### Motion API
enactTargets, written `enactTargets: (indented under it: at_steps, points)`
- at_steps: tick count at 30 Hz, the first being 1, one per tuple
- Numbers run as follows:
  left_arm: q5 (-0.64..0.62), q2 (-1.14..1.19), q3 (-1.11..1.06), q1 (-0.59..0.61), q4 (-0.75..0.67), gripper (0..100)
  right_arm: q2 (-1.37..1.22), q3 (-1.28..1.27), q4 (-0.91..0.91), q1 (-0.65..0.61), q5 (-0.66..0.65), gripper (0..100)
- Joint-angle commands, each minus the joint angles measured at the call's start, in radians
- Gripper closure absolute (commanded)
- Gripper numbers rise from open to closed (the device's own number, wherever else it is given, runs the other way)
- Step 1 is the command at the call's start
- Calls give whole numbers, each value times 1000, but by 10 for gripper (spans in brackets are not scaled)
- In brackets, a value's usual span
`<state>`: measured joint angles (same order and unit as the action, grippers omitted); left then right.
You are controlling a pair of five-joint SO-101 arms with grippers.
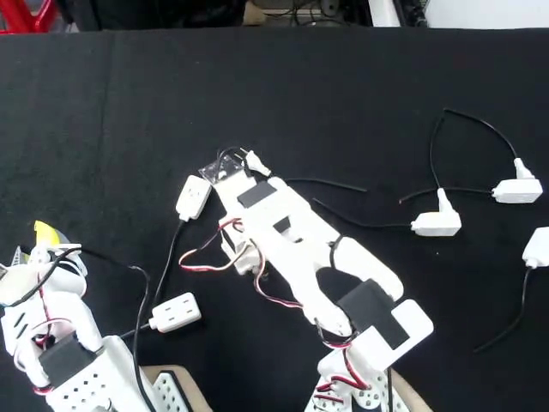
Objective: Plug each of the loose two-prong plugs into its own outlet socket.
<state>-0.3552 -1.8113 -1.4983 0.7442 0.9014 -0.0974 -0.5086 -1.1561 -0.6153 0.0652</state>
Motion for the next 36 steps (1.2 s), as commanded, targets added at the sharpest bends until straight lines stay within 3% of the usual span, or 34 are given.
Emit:
enactTargets:
  at_steps: [1,9,14,26,36]
  points:
    - [12,-12,2,-15,-21,834,10,53,-6,18,9,964]
    - [15,-12,-8,-47,-25,834,8,53,-8,15,14,953]
    - [15,-12,-8,-42,-25,834,-1,51,-21,14,18,849]
    - [15,-12,-8,-42,-25,834,-81,139,-28,18,55,949]
    - [15,-12,-8,-44,-25,834,-84,137,-28,18,55,960]
